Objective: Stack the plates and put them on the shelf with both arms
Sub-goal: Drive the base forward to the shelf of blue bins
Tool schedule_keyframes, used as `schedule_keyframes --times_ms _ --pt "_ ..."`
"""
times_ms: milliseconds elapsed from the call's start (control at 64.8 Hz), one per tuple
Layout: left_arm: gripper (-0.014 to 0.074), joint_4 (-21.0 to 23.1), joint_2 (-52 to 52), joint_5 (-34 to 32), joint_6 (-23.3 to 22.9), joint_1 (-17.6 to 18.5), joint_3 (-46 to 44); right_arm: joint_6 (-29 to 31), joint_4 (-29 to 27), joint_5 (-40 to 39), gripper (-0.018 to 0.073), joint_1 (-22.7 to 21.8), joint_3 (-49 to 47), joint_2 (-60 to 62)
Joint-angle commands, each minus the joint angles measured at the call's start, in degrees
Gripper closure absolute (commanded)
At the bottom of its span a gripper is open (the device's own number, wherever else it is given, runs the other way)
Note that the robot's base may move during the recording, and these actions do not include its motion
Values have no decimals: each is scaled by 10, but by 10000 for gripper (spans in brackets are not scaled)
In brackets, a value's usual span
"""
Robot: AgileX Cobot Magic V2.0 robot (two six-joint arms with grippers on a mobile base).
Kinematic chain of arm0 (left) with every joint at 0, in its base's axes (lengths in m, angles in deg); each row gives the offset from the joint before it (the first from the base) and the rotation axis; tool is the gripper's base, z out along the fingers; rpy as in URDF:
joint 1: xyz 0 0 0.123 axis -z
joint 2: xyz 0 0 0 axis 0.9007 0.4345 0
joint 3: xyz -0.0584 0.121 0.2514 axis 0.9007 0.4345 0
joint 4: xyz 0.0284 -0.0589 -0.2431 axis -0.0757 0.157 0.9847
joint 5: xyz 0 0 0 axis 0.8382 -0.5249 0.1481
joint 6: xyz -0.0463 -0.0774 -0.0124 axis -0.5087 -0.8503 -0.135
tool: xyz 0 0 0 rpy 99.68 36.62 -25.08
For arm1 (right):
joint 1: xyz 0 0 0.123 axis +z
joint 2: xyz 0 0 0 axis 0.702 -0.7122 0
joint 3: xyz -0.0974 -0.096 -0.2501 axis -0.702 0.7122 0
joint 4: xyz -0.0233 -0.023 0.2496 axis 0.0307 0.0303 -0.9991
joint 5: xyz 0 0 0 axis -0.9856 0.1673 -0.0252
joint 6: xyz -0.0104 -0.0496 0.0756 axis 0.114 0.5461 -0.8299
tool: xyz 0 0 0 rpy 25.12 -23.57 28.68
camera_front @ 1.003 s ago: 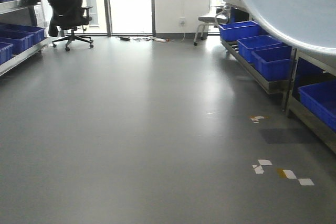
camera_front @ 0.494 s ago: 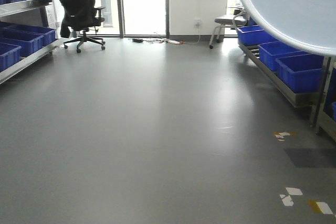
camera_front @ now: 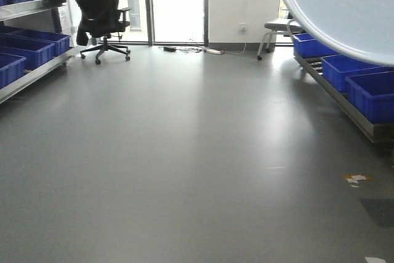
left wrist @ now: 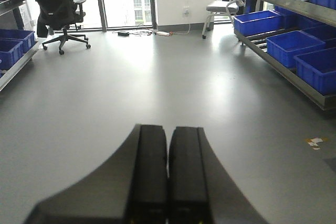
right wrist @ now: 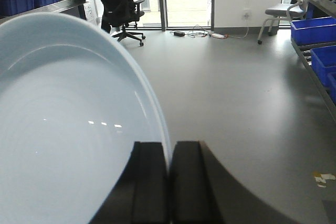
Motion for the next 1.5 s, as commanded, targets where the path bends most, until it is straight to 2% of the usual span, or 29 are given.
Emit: schedule_keyframes --times_ms 0,1482 --pt "514 2 0 -45 0 0 -17 0 2 -57 503 -1 -18 0" --pt "514 2 0 -45 0 0 -17 0 2 -57 503 -1 -18 0"
